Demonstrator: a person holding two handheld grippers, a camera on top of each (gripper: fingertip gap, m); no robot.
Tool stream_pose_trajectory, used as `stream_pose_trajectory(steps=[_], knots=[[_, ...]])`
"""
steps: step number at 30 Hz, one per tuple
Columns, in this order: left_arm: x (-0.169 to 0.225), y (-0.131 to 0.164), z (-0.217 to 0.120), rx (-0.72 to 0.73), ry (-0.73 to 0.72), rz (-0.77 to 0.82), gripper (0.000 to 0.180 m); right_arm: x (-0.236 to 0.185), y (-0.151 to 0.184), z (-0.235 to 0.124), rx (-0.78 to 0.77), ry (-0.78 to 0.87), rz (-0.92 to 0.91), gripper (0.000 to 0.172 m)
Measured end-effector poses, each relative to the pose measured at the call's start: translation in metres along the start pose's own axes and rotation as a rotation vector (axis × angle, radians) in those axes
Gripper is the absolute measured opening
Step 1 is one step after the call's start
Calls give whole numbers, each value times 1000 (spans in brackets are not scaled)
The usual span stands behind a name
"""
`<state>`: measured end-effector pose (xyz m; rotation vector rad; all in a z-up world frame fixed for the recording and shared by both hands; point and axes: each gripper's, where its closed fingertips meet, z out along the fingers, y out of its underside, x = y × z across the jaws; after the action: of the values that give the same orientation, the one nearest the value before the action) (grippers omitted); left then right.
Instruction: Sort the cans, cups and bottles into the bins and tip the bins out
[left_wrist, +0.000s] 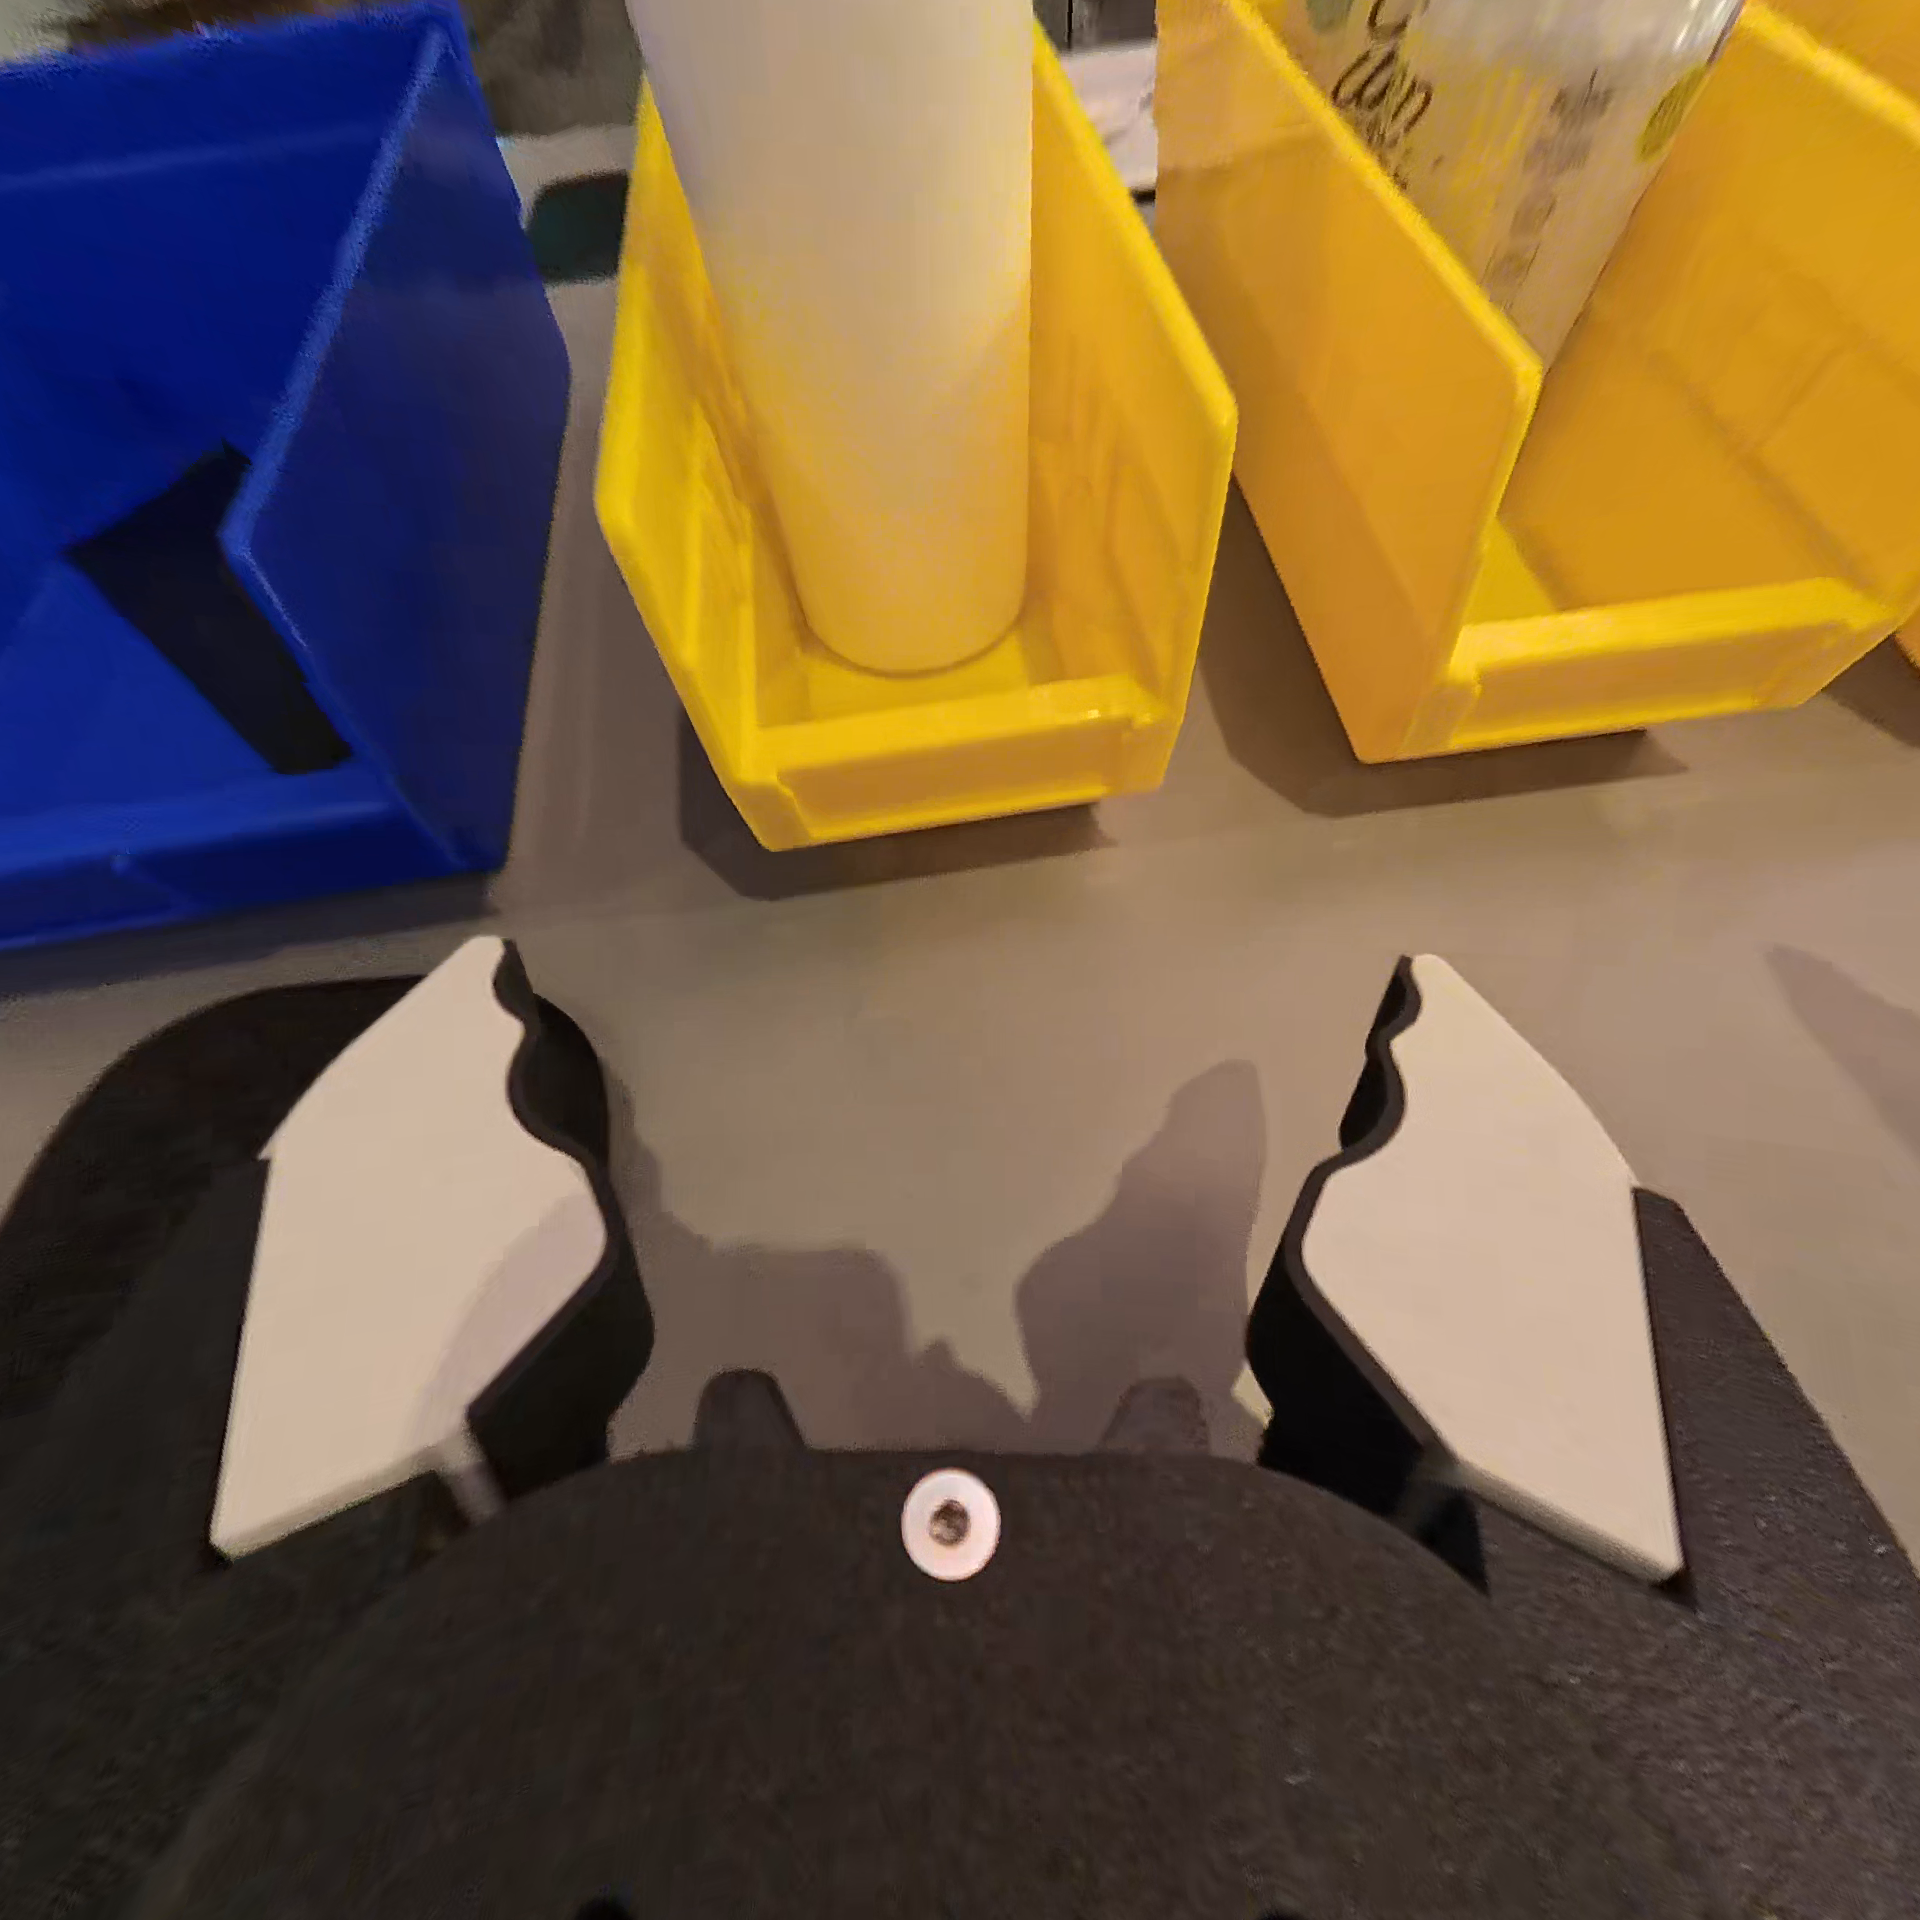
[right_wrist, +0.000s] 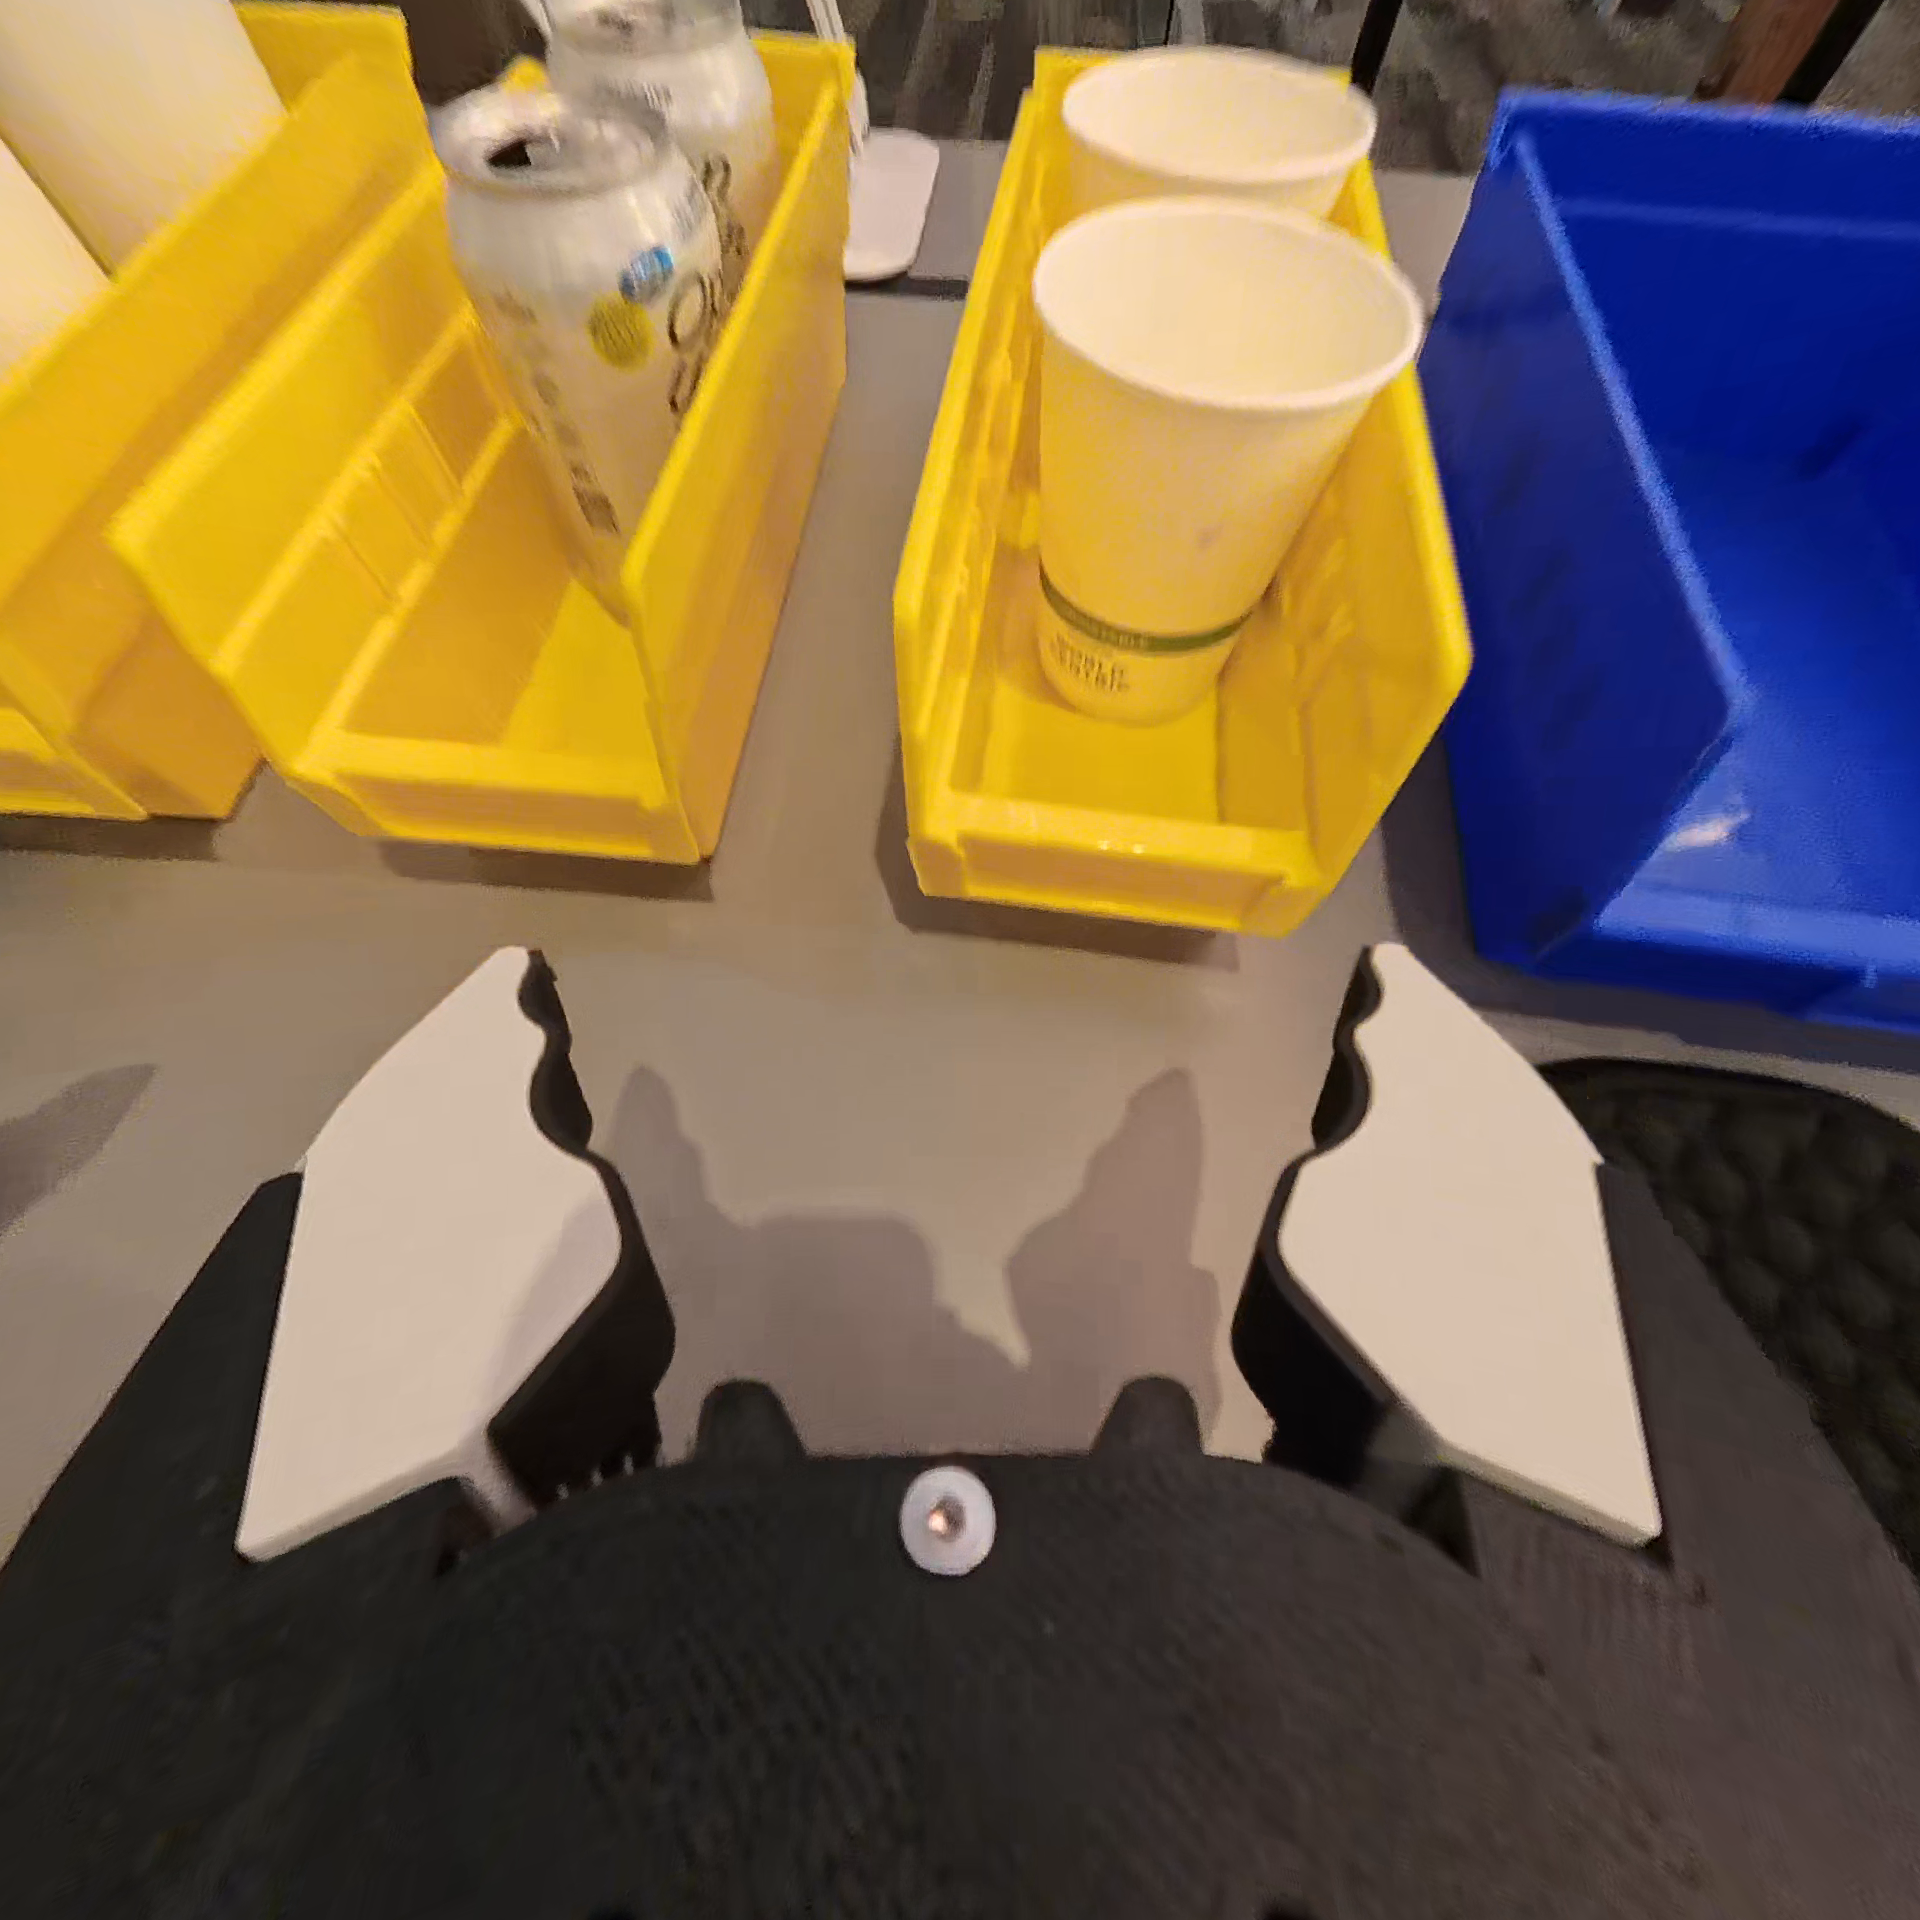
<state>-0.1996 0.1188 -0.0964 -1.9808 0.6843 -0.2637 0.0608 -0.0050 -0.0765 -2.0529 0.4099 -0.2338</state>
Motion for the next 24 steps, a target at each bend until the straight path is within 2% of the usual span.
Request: stream_pose_trajectory(steps=[8,24], knots=[[7,28,18,-93,18,-32,145,-7,35,18,-98,-20,8,138],[11,29,21,-117,11,3,146,-15,45,23,-118,-30,7,137]])
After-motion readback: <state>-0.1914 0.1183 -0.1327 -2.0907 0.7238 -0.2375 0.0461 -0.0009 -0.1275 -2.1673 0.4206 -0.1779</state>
